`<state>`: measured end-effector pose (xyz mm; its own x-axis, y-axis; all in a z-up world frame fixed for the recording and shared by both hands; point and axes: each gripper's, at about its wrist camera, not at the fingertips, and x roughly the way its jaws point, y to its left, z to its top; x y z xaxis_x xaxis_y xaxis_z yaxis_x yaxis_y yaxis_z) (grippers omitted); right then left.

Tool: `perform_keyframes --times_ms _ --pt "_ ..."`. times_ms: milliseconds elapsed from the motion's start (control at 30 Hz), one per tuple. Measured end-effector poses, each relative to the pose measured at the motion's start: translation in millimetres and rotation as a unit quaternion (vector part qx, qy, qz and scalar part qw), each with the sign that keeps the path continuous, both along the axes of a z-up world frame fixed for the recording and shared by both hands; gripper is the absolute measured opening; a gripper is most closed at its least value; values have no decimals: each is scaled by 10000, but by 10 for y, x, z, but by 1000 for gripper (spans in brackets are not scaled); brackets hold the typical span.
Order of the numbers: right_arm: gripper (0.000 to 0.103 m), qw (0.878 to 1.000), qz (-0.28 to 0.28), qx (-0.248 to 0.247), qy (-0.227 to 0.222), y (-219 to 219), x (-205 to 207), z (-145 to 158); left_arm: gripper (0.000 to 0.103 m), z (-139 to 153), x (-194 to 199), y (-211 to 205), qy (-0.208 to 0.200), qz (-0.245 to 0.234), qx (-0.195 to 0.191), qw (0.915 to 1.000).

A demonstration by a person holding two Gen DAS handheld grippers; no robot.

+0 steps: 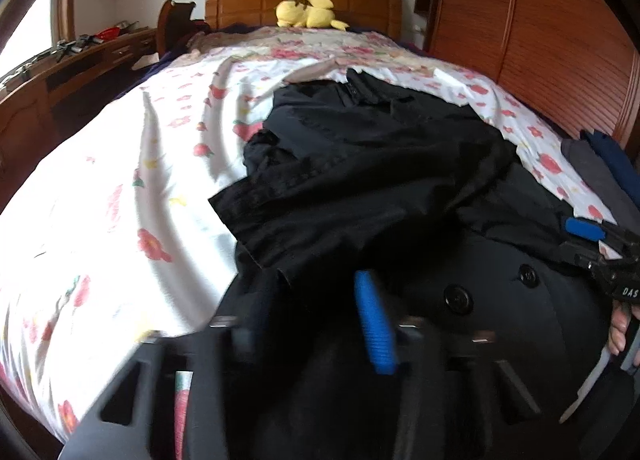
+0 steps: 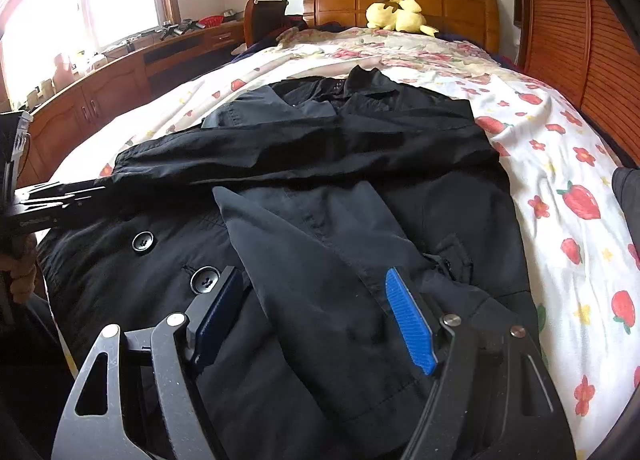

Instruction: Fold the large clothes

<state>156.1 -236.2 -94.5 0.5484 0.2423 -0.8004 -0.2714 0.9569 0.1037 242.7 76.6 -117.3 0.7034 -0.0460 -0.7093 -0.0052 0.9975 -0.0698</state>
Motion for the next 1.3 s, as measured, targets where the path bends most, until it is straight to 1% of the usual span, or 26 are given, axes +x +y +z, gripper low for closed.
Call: perform_keyframes --times_ms 33,100,133,267,367,500,567,667,700,767,800,867,900,967,1100,1300 --pt "75 10000 13 -12 -2 12 -1 2 15 -23 21 -1 65 25 52 10000" --pt "75 10000 39 -41 -11 37 -3 0 10 -26 45 8 124 22 37 9999" --pt "75 10000 58 -58 -12 51 -5 -7 6 1 32 -3 104 -12 11 9999" --pt "75 9999 124 -85 20 86 -9 -24 5 169 -109 -69 -109 -170 -51 9998" --pt "75 9999 116 -42 -6 89 3 -2 5 244 -300 -174 -190 -249 115 9994" --pt "75 9999 114 34 -35 84 9 27 5 263 -534 -331 -208 -480 136 9985" --pt "75 9999 124 50 -30 88 11 30 5 278 -605 -350 -222 -479 181 9984" --pt "75 9999 148 77 -1 105 25 22 5 328 -675 -351 -253 -334 338 9985" --pt "75 9998 154 98 -4 122 37 24 6 343 -690 -335 -274 -302 345 9986" --pt "75 9998 168 139 -20 173 74 35 16 363 -729 -308 -305 -261 332 9986" --pt "75 9997 188 171 -31 210 98 39 18 370 -759 -282 -323 -231 326 9987" --pt "75 9995 235 220 -56 294 132 44 29 374 -813 -214 -327 -122 334 9988" --pt "75 9994 263 235 -58 328 147 38 31 382 -855 -215 -315 -72 341 9989" --pt "75 9990 352 258 -38 433 165 19 38 374 -902 -132 -316 -1 346 9989" --pt "75 9981 537 317 -24 635 196 -5 43 359 -985 -48 -340 88 424 9985" --pt "75 9964 789 307 -67 945 324 1 46 281 -1046 145 -313 204 265 9989"
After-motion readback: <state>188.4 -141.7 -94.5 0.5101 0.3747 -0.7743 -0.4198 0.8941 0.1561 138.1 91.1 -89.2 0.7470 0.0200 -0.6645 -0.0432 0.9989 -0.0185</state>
